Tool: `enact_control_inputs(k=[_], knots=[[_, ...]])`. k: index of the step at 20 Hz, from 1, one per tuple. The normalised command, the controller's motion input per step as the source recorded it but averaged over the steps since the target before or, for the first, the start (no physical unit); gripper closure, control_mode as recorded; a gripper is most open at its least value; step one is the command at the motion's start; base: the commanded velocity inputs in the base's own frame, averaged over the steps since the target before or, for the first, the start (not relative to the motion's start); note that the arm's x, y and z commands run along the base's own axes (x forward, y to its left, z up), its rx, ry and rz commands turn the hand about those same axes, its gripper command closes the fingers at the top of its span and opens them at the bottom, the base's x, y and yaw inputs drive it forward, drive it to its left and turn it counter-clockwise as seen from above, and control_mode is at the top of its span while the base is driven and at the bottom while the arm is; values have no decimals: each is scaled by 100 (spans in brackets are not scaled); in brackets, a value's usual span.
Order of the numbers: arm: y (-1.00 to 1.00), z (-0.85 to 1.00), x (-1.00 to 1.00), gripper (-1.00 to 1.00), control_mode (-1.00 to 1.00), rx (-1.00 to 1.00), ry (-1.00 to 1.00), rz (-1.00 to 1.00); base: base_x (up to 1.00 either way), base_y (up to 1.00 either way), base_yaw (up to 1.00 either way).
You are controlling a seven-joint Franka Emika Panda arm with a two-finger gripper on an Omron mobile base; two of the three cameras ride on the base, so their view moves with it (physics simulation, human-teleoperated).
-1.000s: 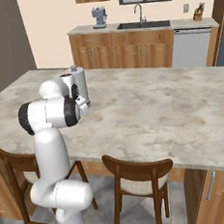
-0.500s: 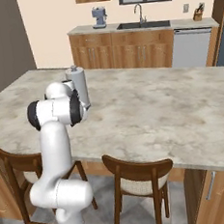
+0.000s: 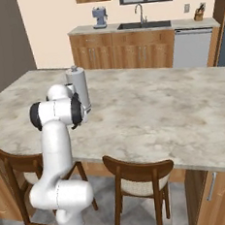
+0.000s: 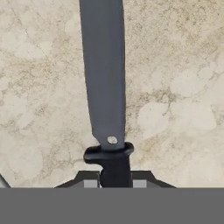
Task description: Retrieve the butter from the fridge and place it on a plate on the dining table. Then retrieve the butter knife by the fridge and place it near the plate.
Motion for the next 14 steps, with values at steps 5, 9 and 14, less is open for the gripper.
enact_control_inputs(k=[5,9,14], knots=[[0,-23,5,-100,-100,0,0,0,0,0,0],[0,-2,0,-100,-100,0,3,0,0,0,0],[-14,20,-3,-100,-100,-2,3,0,0,0,0]])
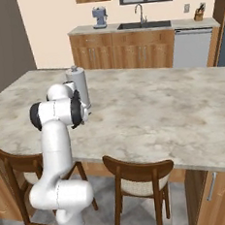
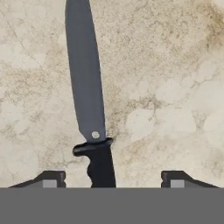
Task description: Retrieve the butter from the fridge and place it on a plate on the dining table. Then retrieve the butter knife by the fridge and place it near the plate.
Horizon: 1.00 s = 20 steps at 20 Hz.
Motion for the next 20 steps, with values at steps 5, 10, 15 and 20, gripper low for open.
enact_control_inputs(k=[5,10,15,20], knots=[[-20,67,-14,-100,-100,0,0,0,0,0,0],[7,74,-53,-100,-100,0,0,3,0,0,0],[-27,75,-100,-100,-100,-7,-9,30,0,0,0],[-70,74,-100,-100,-100,1,-15,30,0,0,0]])
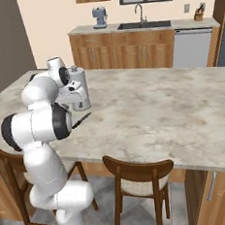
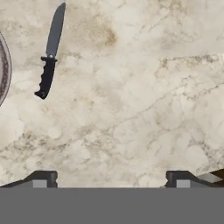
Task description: Retrieve the butter from the fridge and place it on a plate on the dining table. Then retrieve the butter knife by the fridge and place it near the plate.
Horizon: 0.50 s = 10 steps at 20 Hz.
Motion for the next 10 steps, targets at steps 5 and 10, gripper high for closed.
enact_control_inputs(k=[5,10], knots=[[-51,91,-100,-100,-100,12,-1,23,0,0,0],[-14,66,-100,-100,-100,10,23,14,0,0,0]])
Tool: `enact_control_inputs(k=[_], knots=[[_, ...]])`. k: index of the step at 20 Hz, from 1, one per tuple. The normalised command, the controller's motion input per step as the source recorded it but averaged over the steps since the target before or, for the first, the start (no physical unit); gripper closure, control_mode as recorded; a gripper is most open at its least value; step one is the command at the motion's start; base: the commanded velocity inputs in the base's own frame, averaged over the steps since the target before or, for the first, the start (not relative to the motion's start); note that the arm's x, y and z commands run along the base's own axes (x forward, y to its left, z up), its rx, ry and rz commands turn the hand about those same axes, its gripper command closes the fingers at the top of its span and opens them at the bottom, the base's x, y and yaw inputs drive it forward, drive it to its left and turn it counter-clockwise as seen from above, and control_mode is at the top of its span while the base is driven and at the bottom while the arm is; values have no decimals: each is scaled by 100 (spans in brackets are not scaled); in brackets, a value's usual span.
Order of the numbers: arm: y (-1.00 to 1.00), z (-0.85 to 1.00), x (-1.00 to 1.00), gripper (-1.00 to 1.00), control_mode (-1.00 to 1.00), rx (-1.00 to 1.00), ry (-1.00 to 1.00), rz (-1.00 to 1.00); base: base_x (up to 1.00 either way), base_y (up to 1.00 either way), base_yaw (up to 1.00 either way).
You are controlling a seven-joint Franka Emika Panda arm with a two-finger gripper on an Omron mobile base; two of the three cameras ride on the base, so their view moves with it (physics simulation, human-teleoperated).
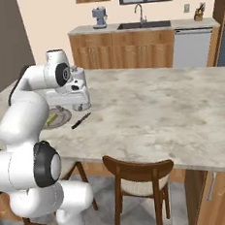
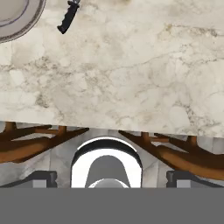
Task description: Retrieve the butter from the fridge and place it on a plate on the dining table. Then retrieve the butter knife by the fridge and place it near the plate.
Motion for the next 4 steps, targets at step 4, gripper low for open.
enact_control_inputs(k=[4], knots=[[-16,1,-100,-100,-100,2,28,11,0,0,0]])
